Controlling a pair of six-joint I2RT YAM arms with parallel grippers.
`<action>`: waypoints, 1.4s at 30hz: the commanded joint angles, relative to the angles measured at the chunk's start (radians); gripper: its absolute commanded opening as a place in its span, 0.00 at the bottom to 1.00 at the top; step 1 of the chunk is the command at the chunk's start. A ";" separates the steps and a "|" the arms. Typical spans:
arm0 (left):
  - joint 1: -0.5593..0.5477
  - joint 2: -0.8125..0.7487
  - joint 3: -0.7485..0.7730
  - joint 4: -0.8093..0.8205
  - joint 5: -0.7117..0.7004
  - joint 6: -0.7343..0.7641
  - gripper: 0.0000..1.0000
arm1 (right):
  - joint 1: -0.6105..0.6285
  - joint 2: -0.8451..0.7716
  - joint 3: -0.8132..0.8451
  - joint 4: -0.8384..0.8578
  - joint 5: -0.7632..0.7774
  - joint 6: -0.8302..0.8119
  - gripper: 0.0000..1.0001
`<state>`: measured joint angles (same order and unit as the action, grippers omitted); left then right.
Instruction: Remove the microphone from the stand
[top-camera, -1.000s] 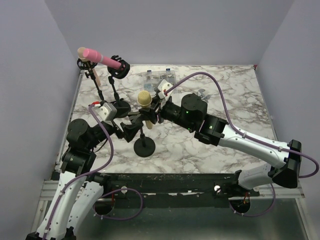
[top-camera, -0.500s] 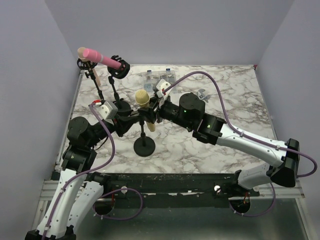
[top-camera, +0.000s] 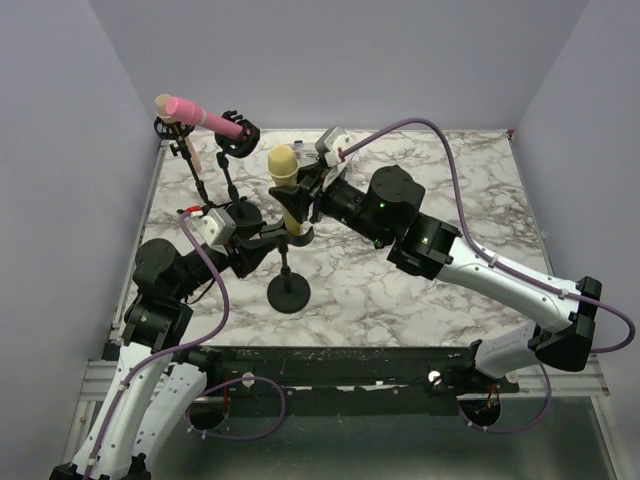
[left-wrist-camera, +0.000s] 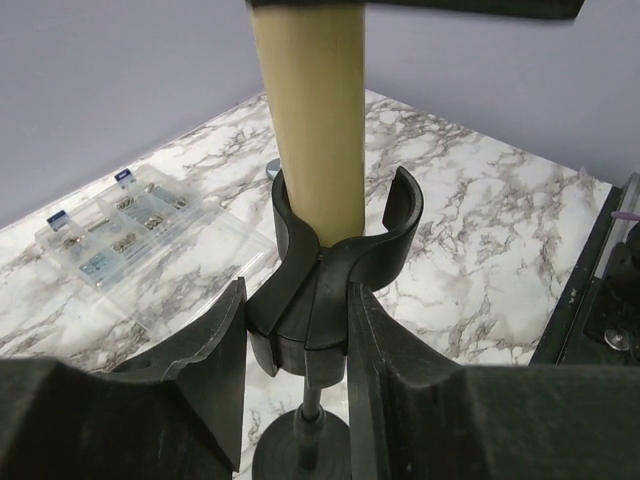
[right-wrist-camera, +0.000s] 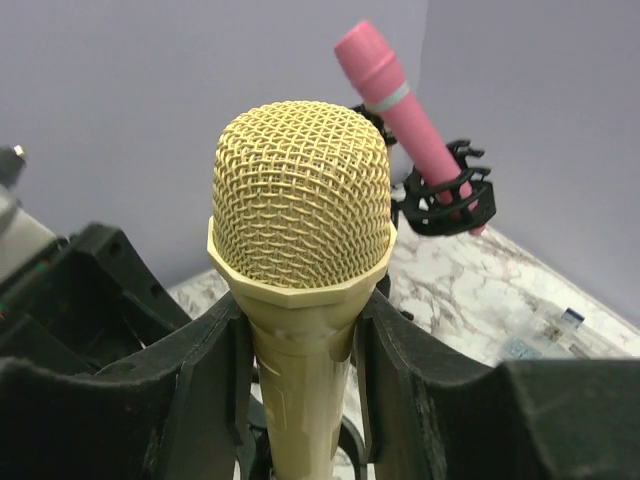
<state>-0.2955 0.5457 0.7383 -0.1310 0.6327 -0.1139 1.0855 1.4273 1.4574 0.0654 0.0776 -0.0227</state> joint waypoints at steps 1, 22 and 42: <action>-0.014 0.013 -0.010 -0.044 0.020 0.020 0.00 | 0.005 0.013 0.117 0.033 0.072 0.006 0.01; -0.022 -0.011 -0.012 -0.036 -0.019 -0.009 0.00 | -0.121 -0.283 -0.244 0.152 0.973 -0.175 0.01; -0.023 -0.054 -0.019 -0.021 -0.001 -0.017 0.00 | -1.018 0.187 -0.371 -0.391 0.143 0.564 0.01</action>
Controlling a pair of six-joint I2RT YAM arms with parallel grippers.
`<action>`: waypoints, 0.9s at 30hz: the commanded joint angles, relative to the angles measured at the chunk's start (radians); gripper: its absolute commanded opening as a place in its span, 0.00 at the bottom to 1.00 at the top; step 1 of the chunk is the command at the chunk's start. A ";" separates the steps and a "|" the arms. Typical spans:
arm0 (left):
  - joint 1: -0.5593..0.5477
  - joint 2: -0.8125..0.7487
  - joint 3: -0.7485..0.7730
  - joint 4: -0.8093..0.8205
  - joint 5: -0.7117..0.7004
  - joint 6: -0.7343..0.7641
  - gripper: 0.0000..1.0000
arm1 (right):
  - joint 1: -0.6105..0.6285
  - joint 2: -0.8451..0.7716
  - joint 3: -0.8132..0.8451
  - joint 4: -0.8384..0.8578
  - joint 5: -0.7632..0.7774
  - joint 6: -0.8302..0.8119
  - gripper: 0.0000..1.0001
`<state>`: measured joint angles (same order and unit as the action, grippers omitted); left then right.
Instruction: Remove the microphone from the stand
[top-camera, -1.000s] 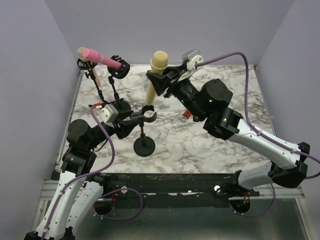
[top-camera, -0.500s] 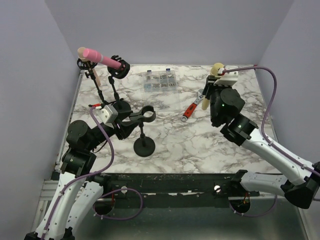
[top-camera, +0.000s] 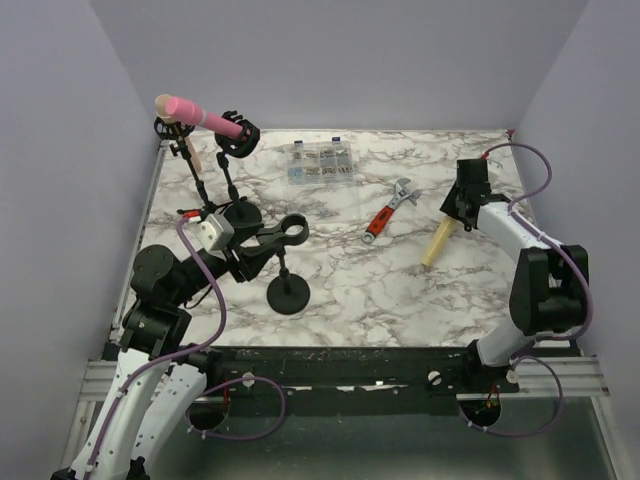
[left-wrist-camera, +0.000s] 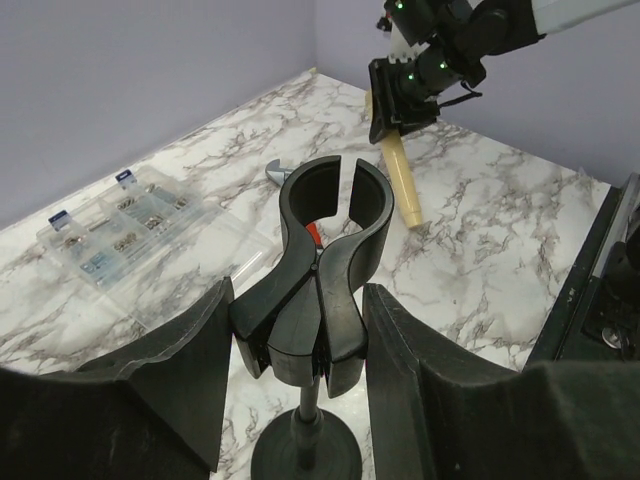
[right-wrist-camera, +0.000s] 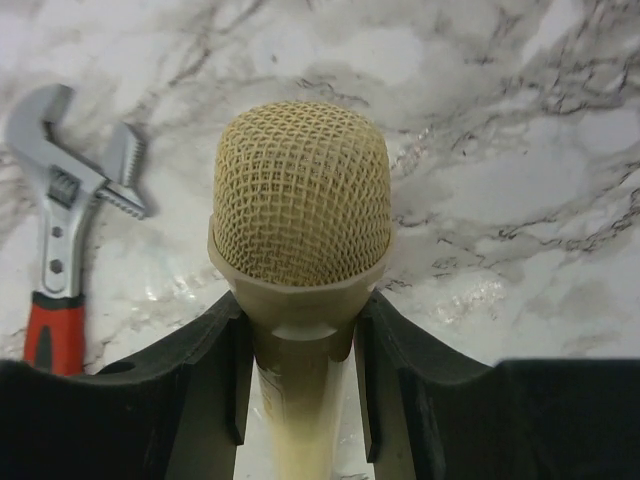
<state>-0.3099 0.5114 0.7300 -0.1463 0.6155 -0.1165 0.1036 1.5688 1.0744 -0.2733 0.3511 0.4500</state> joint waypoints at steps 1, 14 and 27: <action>-0.010 -0.019 -0.012 -0.004 0.018 -0.015 0.00 | -0.040 0.066 0.014 -0.050 -0.118 0.085 0.01; -0.011 -0.017 -0.011 0.000 0.024 -0.035 0.00 | -0.048 0.300 0.084 -0.011 -0.044 -0.018 0.17; -0.012 -0.031 -0.015 0.004 0.038 -0.037 0.23 | -0.048 0.274 0.059 -0.002 -0.104 -0.044 0.75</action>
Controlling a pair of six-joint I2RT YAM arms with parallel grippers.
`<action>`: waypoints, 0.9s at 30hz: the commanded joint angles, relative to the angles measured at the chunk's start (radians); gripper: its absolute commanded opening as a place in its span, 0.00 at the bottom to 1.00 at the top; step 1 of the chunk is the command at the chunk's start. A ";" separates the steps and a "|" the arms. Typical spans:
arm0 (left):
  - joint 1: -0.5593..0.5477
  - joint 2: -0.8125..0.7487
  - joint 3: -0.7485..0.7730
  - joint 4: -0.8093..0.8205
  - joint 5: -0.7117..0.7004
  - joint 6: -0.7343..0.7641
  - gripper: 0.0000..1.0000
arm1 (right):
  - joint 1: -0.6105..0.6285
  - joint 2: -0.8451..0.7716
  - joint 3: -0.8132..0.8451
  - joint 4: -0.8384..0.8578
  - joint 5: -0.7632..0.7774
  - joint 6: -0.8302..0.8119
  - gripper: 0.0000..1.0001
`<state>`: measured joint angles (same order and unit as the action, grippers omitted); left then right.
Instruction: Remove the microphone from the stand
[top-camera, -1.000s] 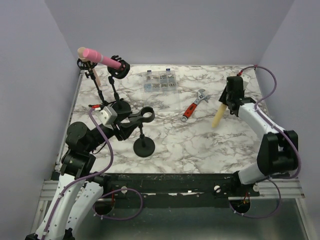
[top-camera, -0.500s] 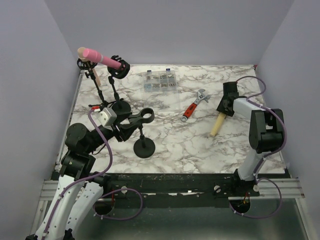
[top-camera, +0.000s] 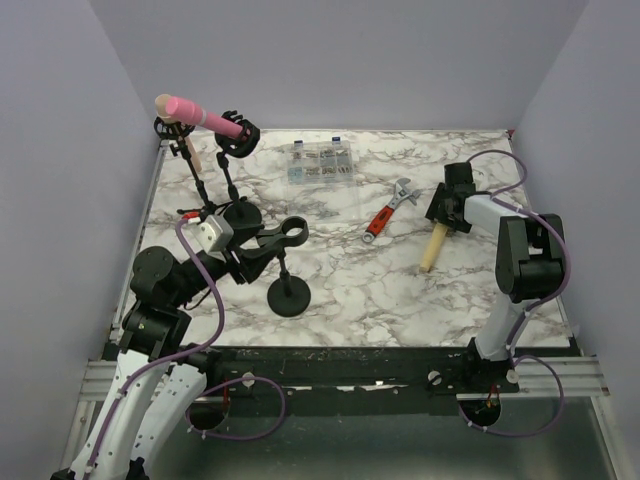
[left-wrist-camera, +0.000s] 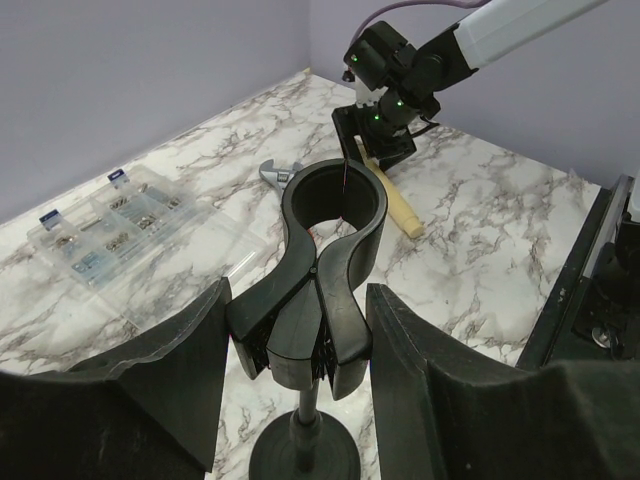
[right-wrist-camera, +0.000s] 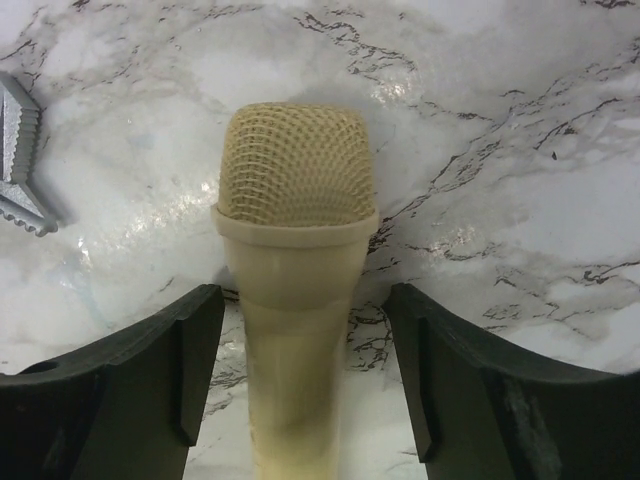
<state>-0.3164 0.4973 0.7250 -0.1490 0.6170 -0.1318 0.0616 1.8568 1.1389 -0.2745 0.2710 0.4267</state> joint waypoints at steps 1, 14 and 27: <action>-0.006 -0.021 -0.012 0.008 0.037 -0.022 0.32 | -0.005 -0.019 -0.007 0.000 -0.028 -0.025 0.78; -0.006 -0.045 -0.016 0.016 0.049 -0.028 0.99 | 0.027 -0.207 -0.027 -0.007 -0.154 -0.075 0.91; -0.006 -0.048 0.154 -0.098 -0.071 -0.149 0.99 | 0.213 -0.480 -0.034 0.023 -0.600 0.114 1.00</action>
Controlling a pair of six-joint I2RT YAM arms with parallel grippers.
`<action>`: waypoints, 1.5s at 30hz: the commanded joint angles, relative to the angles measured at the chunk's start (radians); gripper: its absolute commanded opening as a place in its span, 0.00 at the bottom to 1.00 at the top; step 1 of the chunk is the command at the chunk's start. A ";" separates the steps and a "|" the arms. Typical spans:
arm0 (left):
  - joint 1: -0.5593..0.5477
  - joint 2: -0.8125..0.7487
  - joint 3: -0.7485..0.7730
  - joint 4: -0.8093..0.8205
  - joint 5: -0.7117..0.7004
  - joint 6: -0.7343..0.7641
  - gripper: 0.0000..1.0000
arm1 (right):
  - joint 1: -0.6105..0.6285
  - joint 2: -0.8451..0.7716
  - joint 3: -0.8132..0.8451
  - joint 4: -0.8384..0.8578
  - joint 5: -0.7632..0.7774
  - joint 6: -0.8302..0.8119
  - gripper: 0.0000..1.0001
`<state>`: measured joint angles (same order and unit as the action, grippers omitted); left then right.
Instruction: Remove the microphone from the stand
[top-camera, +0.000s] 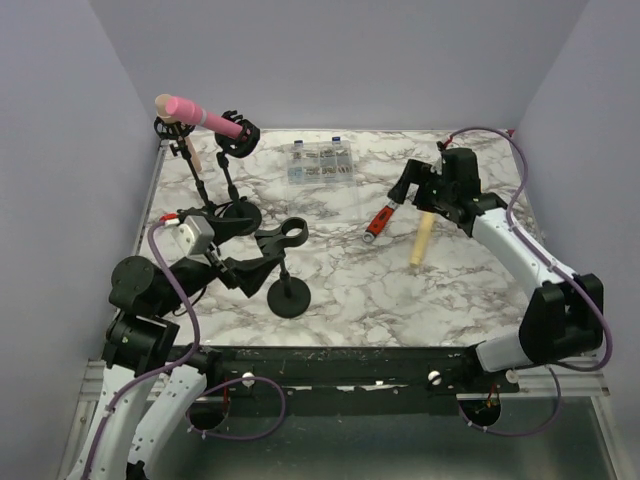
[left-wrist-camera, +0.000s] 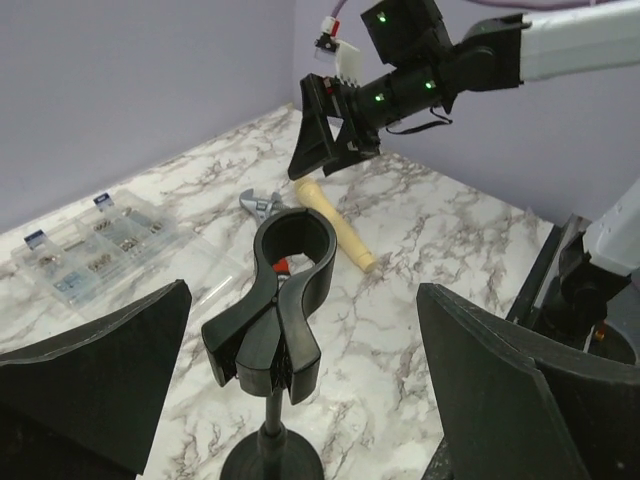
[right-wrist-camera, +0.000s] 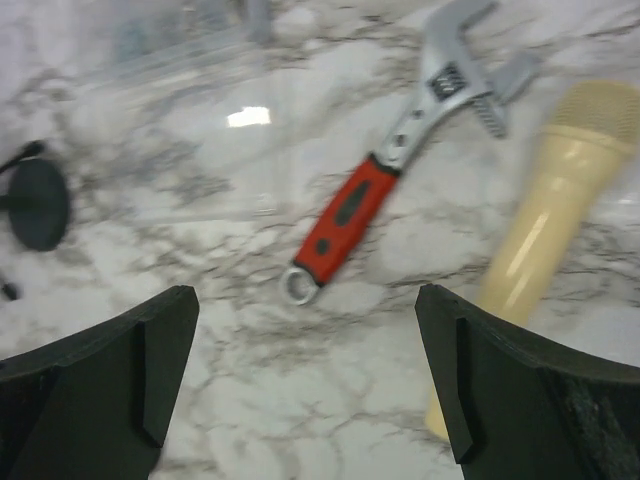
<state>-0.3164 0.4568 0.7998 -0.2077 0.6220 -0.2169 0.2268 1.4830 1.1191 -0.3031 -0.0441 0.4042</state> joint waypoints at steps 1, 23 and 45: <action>-0.006 -0.011 0.091 -0.041 -0.102 -0.068 0.99 | 0.079 -0.135 -0.027 0.090 -0.340 0.177 1.00; -0.006 -0.234 -0.139 0.198 -0.393 0.061 0.99 | 0.584 -0.208 -0.062 0.446 -0.351 0.718 1.00; -0.005 -0.255 -0.168 0.199 -0.389 0.042 0.99 | 0.678 -0.037 0.037 0.447 -0.268 0.682 0.70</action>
<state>-0.3164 0.2134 0.6392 -0.0303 0.2359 -0.1688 0.8944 1.4311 1.1442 0.1444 -0.3470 1.1007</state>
